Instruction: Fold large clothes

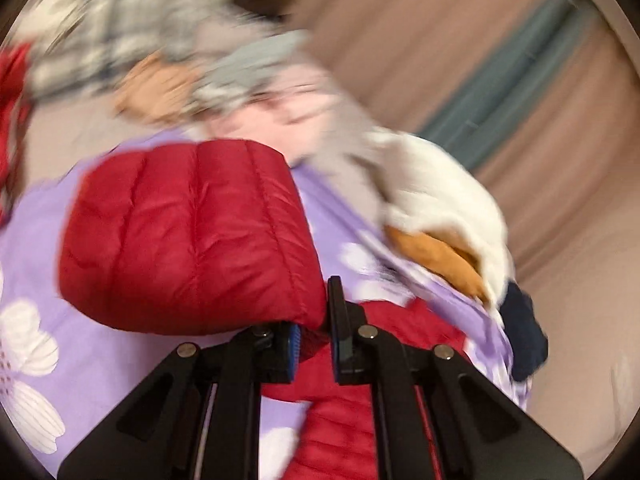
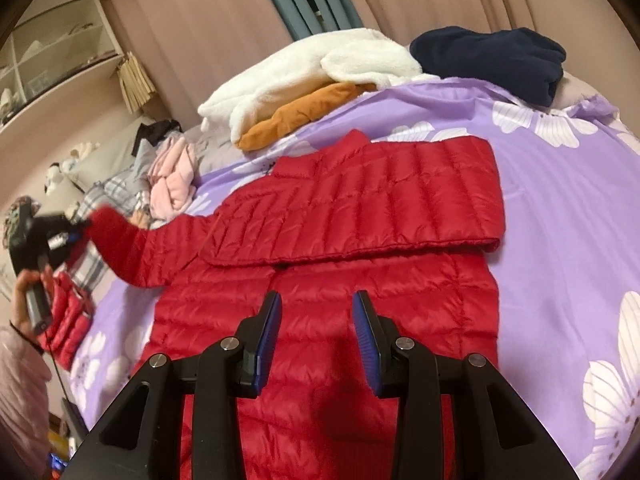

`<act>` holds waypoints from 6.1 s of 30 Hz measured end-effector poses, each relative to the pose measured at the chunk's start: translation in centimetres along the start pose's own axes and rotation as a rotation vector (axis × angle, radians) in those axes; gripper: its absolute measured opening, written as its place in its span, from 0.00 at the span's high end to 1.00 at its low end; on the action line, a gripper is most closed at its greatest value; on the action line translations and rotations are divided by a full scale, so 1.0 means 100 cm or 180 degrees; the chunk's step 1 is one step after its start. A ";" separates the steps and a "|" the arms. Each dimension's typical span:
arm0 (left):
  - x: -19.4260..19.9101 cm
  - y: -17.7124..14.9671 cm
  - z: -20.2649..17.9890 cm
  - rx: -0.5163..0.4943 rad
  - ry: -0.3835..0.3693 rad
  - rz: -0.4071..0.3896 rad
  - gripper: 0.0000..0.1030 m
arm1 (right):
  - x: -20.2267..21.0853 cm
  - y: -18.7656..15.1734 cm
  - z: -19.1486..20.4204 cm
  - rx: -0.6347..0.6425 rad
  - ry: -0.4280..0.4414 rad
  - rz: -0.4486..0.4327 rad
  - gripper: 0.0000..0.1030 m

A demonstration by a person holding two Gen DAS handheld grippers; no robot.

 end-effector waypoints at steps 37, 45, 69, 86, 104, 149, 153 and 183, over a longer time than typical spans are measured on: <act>-0.077 -0.197 -0.161 -0.1795 -0.0315 0.1354 0.24 | 0.037 -0.008 -0.085 -0.0763 0.0037 -0.0122 0.58; -0.053 -0.184 -0.051 -0.1132 -0.0012 0.1365 0.22 | -0.014 0.048 -0.066 -0.0537 0.0088 -0.0118 0.58; -0.037 -0.197 0.016 -0.0372 -0.0220 0.1596 0.21 | -0.073 0.042 -0.060 -0.0387 -0.0489 0.0809 0.80; -0.030 -0.201 0.013 -0.0482 -0.0376 0.1619 0.21 | -0.130 0.053 -0.021 0.0388 -0.0753 0.0542 0.75; 0.006 -0.220 0.032 -0.0148 -0.0610 0.1673 0.21 | 0.033 0.000 -0.062 -0.0348 -0.0325 0.0419 0.51; 0.031 -0.272 0.041 0.0435 -0.1430 0.2098 0.19 | 0.044 -0.098 -0.078 -0.1291 0.0772 0.1238 0.46; 0.038 -0.277 0.047 0.0417 -0.1401 0.2094 0.30 | 0.055 -0.106 -0.080 -0.1292 0.0761 0.1251 0.46; 0.104 -0.215 -0.011 -0.0341 -0.1621 0.1096 0.84 | 0.111 -0.050 -0.012 -0.0329 0.0701 0.0019 0.80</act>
Point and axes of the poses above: each gripper's, at about its wrist camera, not at the fingertips, and x roughly against the way its jaws point, z to its left, y to its top, the point moved 2 cm from there along -x, roughly the way its jaws point, and after that the axes turned 4 degrees about -x, right-handed, at the moved point
